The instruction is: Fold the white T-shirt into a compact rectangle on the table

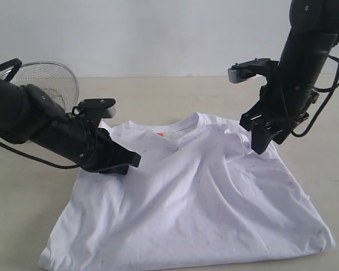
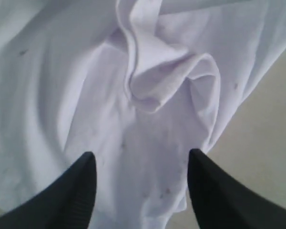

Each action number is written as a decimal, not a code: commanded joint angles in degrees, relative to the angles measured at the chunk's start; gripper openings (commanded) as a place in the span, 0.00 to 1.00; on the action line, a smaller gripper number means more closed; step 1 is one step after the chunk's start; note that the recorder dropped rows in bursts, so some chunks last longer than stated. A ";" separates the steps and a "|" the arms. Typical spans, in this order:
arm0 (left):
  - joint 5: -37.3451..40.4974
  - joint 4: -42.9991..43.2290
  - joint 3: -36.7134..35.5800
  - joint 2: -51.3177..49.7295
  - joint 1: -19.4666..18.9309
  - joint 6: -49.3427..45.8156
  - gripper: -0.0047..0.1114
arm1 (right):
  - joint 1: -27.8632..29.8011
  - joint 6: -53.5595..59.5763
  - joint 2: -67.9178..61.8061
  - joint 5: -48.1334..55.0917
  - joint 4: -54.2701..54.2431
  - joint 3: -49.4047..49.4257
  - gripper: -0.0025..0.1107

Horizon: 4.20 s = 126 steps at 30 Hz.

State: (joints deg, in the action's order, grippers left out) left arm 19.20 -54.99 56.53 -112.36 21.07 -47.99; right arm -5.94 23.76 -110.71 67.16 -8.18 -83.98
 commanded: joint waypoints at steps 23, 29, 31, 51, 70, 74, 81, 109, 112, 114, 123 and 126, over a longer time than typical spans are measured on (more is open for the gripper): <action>2.05 -0.06 0.50 -1.02 0.15 -0.20 0.08 | -3.21 3.78 -5.67 -11.86 6.63 -0.02 0.56; 2.05 -0.06 0.50 -1.02 0.15 -0.20 0.08 | -3.21 3.78 -5.75 -12.65 8.68 -0.02 0.56; 2.05 -0.06 0.50 -1.02 0.15 -0.20 0.08 | -3.21 3.90 -5.75 -13.41 8.68 -0.02 0.56; 2.06 -0.06 0.50 -1.02 0.15 -0.20 0.08 | -3.21 4.25 -5.90 -13.90 9.10 -0.02 0.02; 2.06 -0.06 0.50 -1.02 0.15 -0.20 0.08 | -3.21 -7.27 -2.13 -23.42 26.53 -0.15 0.02; 2.20 -0.06 0.50 -1.02 0.15 -0.20 0.08 | -3.21 -7.41 -3.86 -26.44 28.89 -0.15 0.02; 2.21 -0.06 0.50 -1.02 0.15 -0.20 0.08 | -3.21 -15.48 -6.88 -29.58 35.79 -0.15 0.02; -3.63 6.79 3.47 5.74 -2.95 -0.34 0.08 | -3.21 -21.36 -7.01 -5.40 22.26 -3.45 0.02; 1.17 6.79 5.86 5.62 -5.87 -0.34 0.08 | -3.21 -16.68 -7.01 -5.36 11.72 -3.32 0.02; 6.55 6.94 7.82 4.96 -7.60 -0.34 0.08 | -3.51 -15.22 -7.01 -5.84 8.18 -3.31 0.02; 11.36 13.75 13.31 -1.69 -8.53 4.39 0.08 | -5.46 -15.29 -7.01 -3.10 8.18 -0.79 0.02; 12.41 13.75 14.88 -3.89 -8.53 4.39 0.08 | -5.46 -15.58 -7.01 -7.30 8.18 4.68 0.02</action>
State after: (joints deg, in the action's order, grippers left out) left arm 30.91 -41.47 70.60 -115.03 12.66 -44.17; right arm -11.43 8.06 -117.75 61.64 0.00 -81.77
